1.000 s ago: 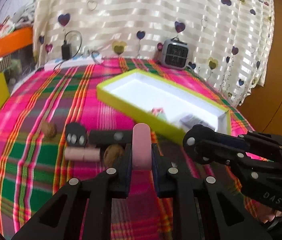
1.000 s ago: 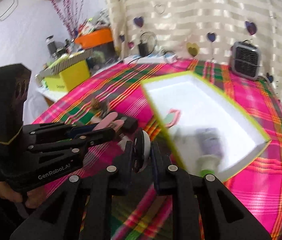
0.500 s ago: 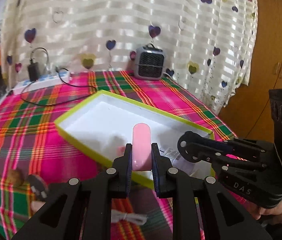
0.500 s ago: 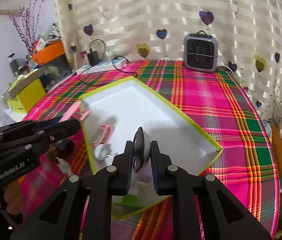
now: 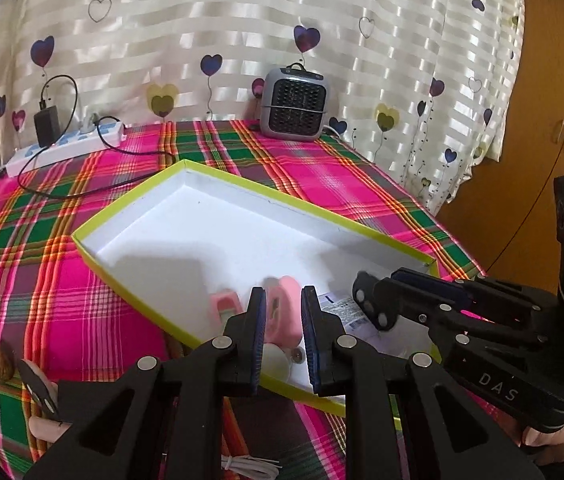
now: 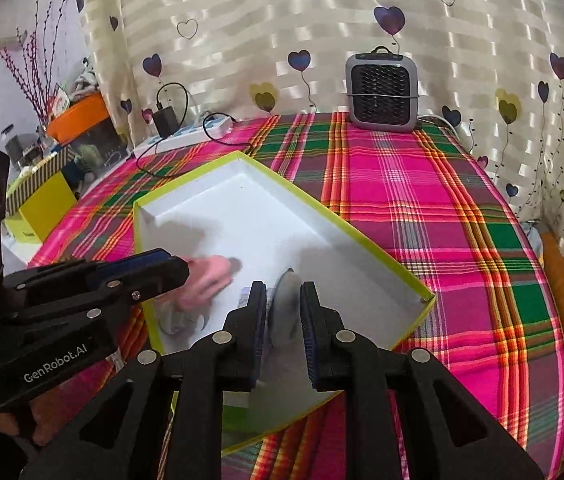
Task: Organize objects
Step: 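Carry the pink case and black disc into the tray and release, then withdraw both tools from the tray toward the remaining items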
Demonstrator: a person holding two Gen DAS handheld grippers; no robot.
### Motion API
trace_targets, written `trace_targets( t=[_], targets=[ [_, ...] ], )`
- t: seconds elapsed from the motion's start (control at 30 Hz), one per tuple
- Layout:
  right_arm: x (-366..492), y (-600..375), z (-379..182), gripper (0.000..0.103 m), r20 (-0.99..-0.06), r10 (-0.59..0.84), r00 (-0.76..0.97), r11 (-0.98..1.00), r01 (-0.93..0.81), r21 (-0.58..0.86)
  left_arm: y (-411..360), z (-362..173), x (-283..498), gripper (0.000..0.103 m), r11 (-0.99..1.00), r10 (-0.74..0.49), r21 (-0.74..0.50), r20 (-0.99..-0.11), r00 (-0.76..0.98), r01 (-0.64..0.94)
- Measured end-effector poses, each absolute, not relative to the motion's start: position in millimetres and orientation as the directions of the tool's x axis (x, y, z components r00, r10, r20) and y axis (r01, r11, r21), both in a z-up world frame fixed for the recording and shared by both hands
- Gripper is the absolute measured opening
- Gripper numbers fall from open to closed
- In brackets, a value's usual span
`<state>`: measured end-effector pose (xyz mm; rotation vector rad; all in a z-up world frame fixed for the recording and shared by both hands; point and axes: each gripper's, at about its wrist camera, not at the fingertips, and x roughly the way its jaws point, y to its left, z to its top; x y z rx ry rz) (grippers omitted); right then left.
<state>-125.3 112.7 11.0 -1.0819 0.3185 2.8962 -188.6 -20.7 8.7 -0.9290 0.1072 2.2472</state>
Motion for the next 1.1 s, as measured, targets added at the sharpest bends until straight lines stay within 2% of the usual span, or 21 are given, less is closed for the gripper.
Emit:
trace_targets(
  t=[0.23,0.43,0.63,0.7,0.77,0.97,1.1],
  targets=[
    [-116,113,22,0.021,-0.602,-0.040,-0.797,-0.975,-0.099,0.197,-32,18,-186,0.018,-0.762,0.584,-0.196,-0.619,-0.525,-0.617],
    [-103,105,38,0.021,-0.529,-0.077,-0.845,-0.974,-0.050,0.221,-67,33,-180,0.019,-0.804,0.569,-0.235,-0.571,-0.592,-0.546],
    [-88,82,48,0.022,-0.488,-0.141,-0.861,-0.974,0.033,0.224,-120,48,-162,0.019,-0.832,0.554,-0.291,-0.476,-0.683,-0.472],
    [-85,72,47,0.035,-0.491,-0.180,-0.852,-0.971,0.075,0.227,-137,47,-156,0.019,-0.842,0.539,-0.300,-0.472,-0.698,-0.448],
    [-83,58,45,0.040,-0.500,-0.220,-0.838,-0.968,0.125,0.216,-149,44,-153,0.020,-0.850,0.526,-0.298,-0.474,-0.706,-0.434],
    [-85,22,35,0.040,-0.548,-0.301,-0.780,-0.953,0.258,0.157,-173,30,-148,0.020,-0.875,0.484,-0.274,-0.513,-0.709,-0.400],
    [-92,9,24,0.040,-0.593,-0.317,-0.740,-0.947,0.286,0.148,-182,22,-146,0.023,-0.885,0.465,-0.264,-0.537,-0.704,-0.384]
  ],
)
